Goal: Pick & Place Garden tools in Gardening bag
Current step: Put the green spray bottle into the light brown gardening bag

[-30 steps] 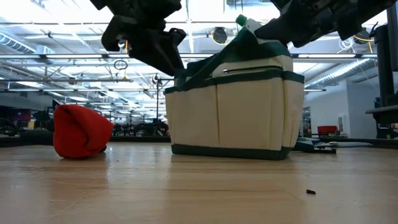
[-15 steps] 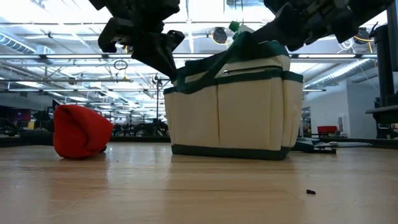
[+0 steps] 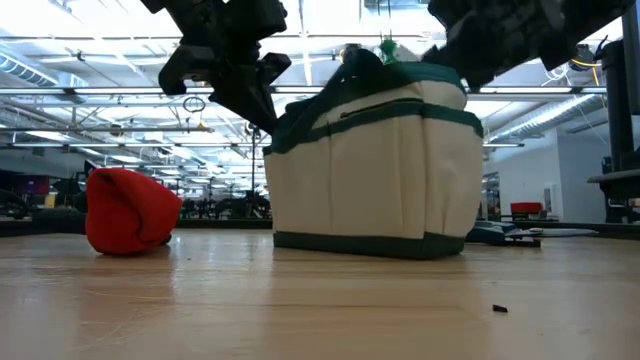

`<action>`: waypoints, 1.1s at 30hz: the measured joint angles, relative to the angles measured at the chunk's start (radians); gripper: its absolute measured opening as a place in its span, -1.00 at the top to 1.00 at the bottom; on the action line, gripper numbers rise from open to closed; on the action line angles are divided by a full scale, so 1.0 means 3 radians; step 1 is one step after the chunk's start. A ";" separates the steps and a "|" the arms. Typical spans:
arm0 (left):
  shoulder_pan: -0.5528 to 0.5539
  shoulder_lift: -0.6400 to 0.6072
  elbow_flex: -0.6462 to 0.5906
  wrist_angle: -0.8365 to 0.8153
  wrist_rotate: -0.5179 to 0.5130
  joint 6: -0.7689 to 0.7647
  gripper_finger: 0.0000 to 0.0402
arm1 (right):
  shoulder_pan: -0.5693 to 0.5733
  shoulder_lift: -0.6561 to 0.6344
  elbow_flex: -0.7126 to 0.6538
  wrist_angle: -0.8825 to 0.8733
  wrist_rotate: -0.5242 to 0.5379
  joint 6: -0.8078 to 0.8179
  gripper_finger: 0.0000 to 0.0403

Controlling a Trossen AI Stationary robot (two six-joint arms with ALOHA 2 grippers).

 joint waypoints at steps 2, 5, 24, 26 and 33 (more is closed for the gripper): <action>0.0000 0.0000 0.0000 0.0001 -0.0011 -0.0013 0.93 | -0.0001 0.0001 -0.0001 -0.0043 0.0052 -0.0059 0.50; 0.0001 0.0000 0.0000 0.0002 -0.0023 0.0001 0.97 | 0.0001 -0.0009 -0.0010 -0.0077 0.0046 -0.0088 0.38; 0.0084 0.0000 0.0000 0.0115 -0.0069 -0.0370 0.87 | 0.0002 -0.0199 -0.0009 -0.0052 -0.0220 -0.0178 0.19; 0.0084 0.0000 0.0000 0.0112 -0.0070 -0.0430 0.87 | 0.0002 -0.0199 -0.0006 -0.0077 -0.0219 -0.0179 0.19; 0.0080 0.0000 0.0000 0.0104 -0.0235 -0.0580 0.86 | 0.0002 -0.0199 -0.0004 -0.0151 -0.0217 -0.0179 0.19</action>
